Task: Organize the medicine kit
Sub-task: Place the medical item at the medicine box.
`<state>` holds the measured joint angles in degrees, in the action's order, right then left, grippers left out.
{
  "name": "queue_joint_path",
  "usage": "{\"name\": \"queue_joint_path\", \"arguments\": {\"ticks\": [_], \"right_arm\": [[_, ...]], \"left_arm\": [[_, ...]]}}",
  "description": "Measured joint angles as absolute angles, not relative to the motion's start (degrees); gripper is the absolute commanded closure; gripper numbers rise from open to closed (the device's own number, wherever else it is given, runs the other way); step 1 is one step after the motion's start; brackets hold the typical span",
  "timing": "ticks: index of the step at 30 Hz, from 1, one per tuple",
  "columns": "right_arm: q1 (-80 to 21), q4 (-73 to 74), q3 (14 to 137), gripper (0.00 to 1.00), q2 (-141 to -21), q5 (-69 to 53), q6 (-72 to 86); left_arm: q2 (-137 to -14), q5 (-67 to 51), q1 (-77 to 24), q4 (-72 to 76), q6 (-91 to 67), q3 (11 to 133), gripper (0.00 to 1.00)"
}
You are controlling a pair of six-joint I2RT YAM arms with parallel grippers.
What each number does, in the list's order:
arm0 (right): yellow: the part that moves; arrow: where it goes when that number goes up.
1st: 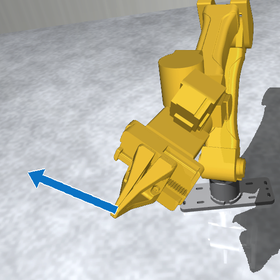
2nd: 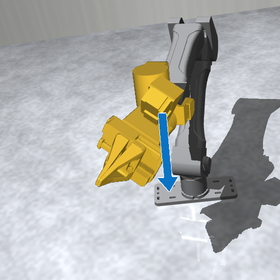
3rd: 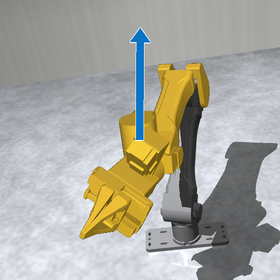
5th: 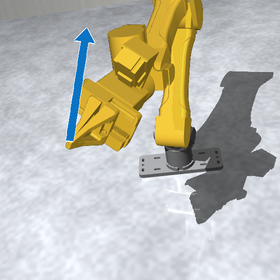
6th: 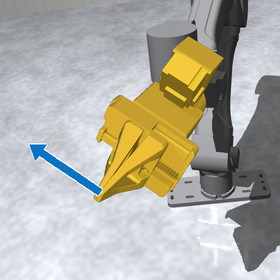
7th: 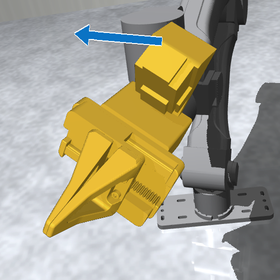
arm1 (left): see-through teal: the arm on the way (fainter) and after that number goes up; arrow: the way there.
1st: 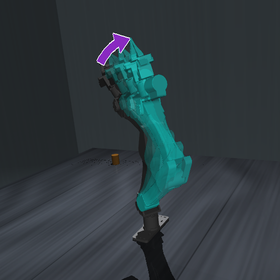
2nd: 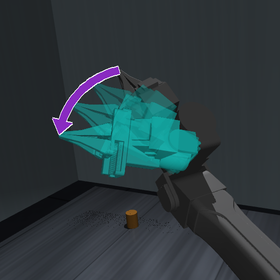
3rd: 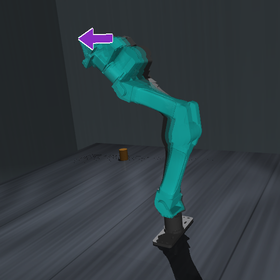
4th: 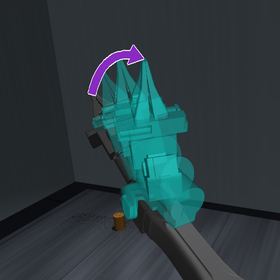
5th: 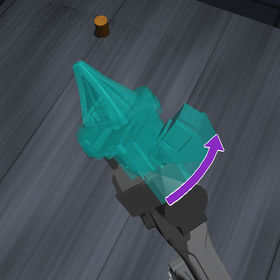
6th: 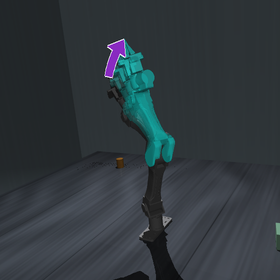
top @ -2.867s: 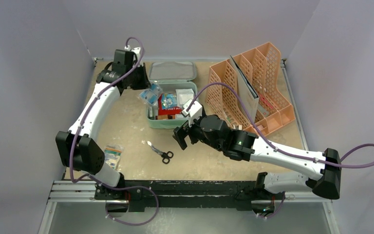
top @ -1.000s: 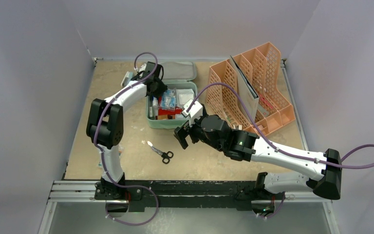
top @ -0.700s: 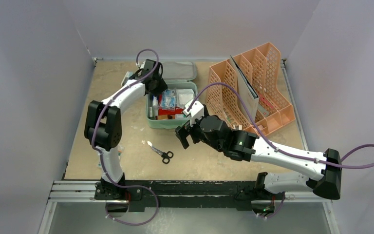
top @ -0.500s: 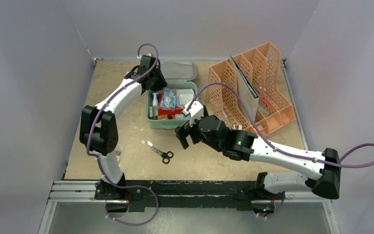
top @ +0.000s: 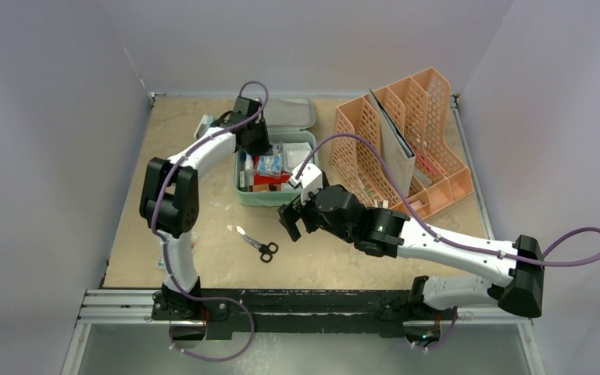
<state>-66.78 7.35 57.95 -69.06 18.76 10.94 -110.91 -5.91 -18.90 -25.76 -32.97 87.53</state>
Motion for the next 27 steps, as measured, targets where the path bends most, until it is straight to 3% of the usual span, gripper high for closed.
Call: {"name": "queue_joint_path", "arguments": {"ticks": [11,20,24,27], "right_arm": [[-66.78,7.40,57.95,0.05,-68.55,18.98,10.92],[-66.78,7.03,57.93,0.06,-66.98,18.96,11.18],[-66.78,7.49,57.93,0.13,-67.33,18.94,11.55],[-66.78,7.53,57.95,0.28,-68.20,18.72,11.70]], "left_arm": [[-116.57,-6.09,-18.90,-27.35,-31.79,89.38,1.00],[-112.75,-7.51,-18.90,-29.65,-31.79,92.07,0.83],[-107.04,-7.81,-18.90,-31.57,-30.92,92.09,0.77],[-101.75,-7.01,-18.90,-33.52,-30.04,91.92,0.74]]}}
